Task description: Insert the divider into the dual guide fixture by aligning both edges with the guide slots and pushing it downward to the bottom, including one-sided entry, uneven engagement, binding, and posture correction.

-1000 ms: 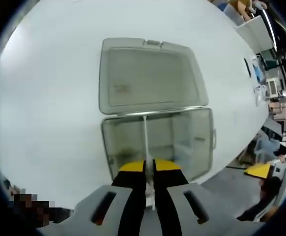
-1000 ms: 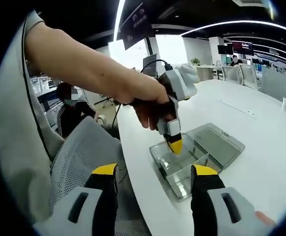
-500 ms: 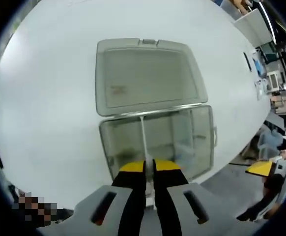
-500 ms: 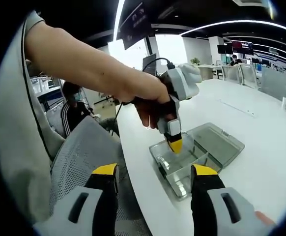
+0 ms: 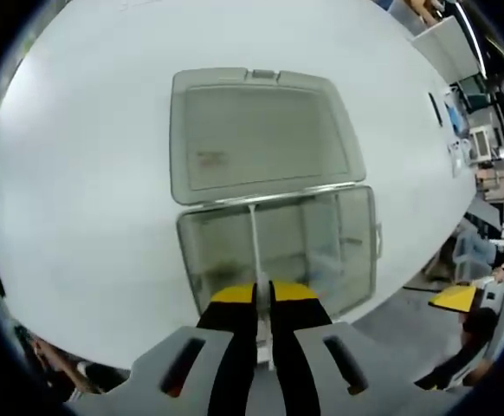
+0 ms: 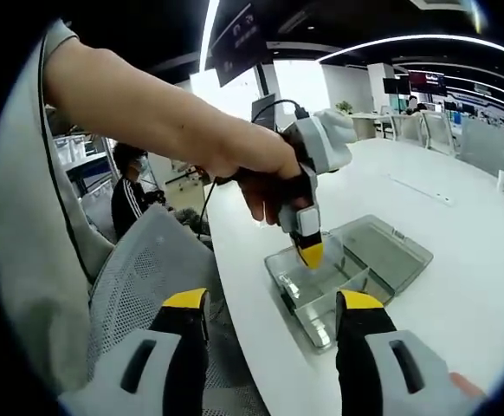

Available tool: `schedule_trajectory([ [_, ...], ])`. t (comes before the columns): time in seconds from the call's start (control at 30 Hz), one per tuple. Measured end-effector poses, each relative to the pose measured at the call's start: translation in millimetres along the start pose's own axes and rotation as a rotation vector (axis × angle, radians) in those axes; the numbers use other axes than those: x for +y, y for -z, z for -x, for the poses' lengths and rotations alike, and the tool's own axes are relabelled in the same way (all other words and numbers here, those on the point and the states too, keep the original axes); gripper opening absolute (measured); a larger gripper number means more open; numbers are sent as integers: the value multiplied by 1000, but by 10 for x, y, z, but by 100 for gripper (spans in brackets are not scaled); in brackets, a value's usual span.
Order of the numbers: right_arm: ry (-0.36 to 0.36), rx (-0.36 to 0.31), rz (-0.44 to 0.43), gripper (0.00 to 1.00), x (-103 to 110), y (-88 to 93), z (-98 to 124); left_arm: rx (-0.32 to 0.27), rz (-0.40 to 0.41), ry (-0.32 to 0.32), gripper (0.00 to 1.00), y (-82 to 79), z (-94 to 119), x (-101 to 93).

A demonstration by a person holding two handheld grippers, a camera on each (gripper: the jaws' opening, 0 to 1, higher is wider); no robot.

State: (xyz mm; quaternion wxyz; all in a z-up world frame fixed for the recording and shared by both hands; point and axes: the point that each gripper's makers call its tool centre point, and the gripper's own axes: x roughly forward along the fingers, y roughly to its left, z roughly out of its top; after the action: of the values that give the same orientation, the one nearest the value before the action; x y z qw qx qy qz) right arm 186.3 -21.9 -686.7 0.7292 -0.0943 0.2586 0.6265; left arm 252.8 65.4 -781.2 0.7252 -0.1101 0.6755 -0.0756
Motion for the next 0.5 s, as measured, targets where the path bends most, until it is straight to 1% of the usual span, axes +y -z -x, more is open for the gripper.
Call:
schedule_trajectory([
  [0.5,0,-2,-3,55,2,12,1,0,-10,-20,1,4,-37,10],
])
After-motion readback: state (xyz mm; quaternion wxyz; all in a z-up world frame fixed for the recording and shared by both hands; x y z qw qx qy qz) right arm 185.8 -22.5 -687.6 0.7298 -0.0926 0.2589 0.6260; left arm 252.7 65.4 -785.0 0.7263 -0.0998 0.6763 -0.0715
